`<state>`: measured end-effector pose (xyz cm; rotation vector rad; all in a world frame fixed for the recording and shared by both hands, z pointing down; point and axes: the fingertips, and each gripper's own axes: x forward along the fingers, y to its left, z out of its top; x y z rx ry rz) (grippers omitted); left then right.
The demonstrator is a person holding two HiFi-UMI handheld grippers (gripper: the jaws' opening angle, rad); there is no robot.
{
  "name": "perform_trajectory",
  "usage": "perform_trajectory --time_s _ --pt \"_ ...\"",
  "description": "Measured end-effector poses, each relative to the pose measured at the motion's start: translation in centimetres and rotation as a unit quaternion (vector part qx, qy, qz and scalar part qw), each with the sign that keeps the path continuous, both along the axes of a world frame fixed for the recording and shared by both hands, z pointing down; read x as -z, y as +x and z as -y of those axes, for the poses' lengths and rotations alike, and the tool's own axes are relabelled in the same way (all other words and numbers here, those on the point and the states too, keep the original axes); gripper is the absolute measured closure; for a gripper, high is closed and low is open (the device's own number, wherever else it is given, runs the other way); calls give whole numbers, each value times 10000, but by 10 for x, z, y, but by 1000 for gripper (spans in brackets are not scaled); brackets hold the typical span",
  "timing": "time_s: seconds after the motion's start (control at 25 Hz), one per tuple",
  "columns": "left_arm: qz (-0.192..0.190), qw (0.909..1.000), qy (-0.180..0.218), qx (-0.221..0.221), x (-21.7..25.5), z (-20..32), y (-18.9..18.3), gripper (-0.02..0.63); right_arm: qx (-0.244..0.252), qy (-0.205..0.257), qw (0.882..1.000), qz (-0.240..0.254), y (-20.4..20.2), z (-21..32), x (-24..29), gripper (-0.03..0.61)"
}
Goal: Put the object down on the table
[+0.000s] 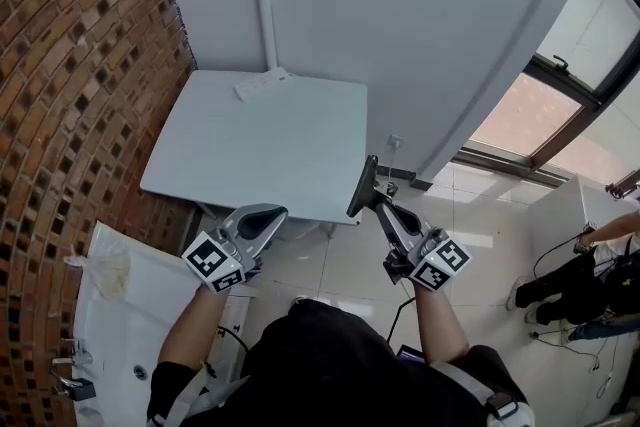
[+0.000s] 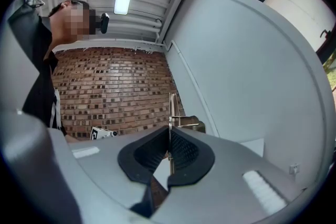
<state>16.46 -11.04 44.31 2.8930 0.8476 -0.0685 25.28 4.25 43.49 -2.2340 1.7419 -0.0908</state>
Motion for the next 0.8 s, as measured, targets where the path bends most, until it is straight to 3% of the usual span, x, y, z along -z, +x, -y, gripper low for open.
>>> perform_trajectory --time_s 0.36,0.8 --pt "63 9998 -163 -73 -8 23 18 615 -92 -75 9998 132 20 20 -5 571" --pt "18 9991 -69 427 -5 57 90 615 343 14 9992 180 106 59 -10 571"
